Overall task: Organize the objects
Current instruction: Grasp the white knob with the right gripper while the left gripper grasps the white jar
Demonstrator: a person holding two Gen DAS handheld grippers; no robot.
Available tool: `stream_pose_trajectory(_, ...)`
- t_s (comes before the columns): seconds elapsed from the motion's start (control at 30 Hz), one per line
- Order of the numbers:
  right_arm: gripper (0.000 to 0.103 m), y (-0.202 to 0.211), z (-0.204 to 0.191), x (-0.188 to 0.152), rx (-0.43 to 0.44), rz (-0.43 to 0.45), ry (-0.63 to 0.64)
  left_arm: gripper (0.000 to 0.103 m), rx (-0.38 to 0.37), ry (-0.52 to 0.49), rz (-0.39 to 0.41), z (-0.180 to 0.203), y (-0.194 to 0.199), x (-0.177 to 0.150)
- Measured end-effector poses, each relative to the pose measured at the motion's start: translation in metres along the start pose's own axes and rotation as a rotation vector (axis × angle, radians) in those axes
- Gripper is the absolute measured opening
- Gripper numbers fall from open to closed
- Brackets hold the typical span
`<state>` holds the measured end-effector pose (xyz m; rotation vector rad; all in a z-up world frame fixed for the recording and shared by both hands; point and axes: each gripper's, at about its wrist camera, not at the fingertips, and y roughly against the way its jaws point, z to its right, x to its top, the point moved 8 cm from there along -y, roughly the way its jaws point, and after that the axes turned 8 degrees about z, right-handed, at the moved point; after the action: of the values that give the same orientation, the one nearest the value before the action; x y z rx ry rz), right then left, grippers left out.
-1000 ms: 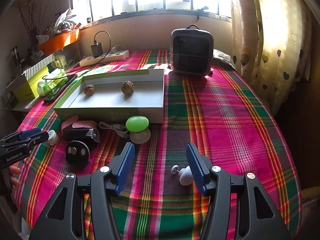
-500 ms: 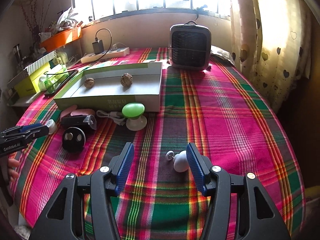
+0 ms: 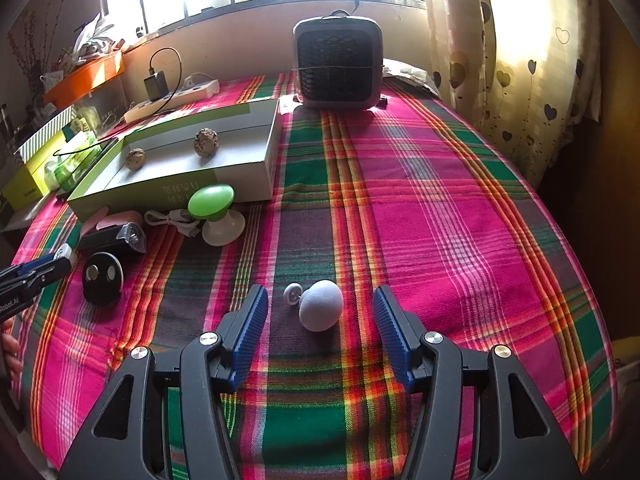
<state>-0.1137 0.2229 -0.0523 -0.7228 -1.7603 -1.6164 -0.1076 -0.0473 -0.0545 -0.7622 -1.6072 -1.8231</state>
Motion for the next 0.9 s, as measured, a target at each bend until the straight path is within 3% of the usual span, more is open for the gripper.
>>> stream_pose_trajectory(0.37, 0.056, -0.0011, 0.0005, -0.0008, -0.001, -0.005, -0.003, 0.044, 0.009, 0.013, 0.0, -0.0036, -0.0024, 0.0022)
stream_pose_trajectory(0.63, 0.044, -0.0006, -0.0003, -0.0006, -0.007, -0.003, 0.002, 0.043, 0.028, 0.006, -0.001, -0.0042, -0.0058, 0.0046)
stream_pose_trajectory(0.9, 0.035, -0.0001, -0.001, -0.0007, -0.006, -0.002, 0.003, 0.027, 0.035, 0.009, 0.0, -0.0068, -0.0055, 0.0046)
